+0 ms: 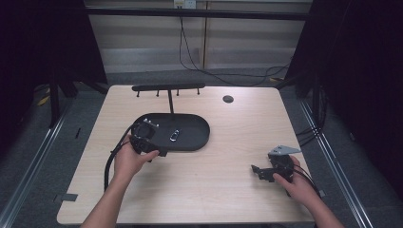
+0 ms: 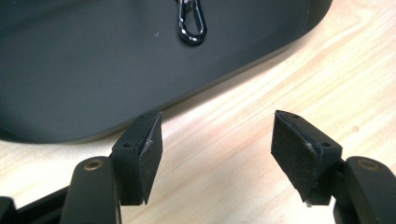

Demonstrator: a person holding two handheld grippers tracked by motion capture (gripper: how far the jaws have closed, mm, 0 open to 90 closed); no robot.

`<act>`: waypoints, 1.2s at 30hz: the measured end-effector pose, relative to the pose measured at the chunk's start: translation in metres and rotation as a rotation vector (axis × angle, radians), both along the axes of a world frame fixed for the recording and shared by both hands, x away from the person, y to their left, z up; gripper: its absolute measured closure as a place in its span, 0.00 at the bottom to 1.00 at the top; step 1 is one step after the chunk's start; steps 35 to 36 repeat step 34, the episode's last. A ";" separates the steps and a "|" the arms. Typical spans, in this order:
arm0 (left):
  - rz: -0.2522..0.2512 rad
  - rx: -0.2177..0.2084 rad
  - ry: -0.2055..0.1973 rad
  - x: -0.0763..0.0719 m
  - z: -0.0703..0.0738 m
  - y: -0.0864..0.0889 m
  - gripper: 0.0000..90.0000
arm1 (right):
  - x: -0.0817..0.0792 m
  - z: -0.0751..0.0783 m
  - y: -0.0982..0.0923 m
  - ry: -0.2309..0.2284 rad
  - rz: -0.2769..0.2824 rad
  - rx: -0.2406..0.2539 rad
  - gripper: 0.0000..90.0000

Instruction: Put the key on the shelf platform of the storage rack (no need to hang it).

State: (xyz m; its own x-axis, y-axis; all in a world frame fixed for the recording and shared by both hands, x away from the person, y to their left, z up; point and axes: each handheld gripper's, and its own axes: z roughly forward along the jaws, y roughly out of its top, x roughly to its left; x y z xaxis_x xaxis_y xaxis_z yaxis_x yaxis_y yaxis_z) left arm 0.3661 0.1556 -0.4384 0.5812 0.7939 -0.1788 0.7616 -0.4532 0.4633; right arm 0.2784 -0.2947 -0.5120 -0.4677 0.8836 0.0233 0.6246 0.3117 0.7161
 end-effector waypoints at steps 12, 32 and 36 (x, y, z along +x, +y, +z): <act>-0.014 -0.012 -0.020 -0.014 -0.008 0.006 0.37 | 0.000 0.000 0.000 0.000 0.000 0.000 0.14; -0.035 -0.017 -0.027 -0.031 -0.023 0.009 0.37 | 0.000 0.000 0.000 0.000 0.000 0.000 0.14; -0.028 -0.030 -0.041 -0.030 -0.022 0.008 0.38 | 0.000 0.000 0.000 0.000 0.000 0.000 0.14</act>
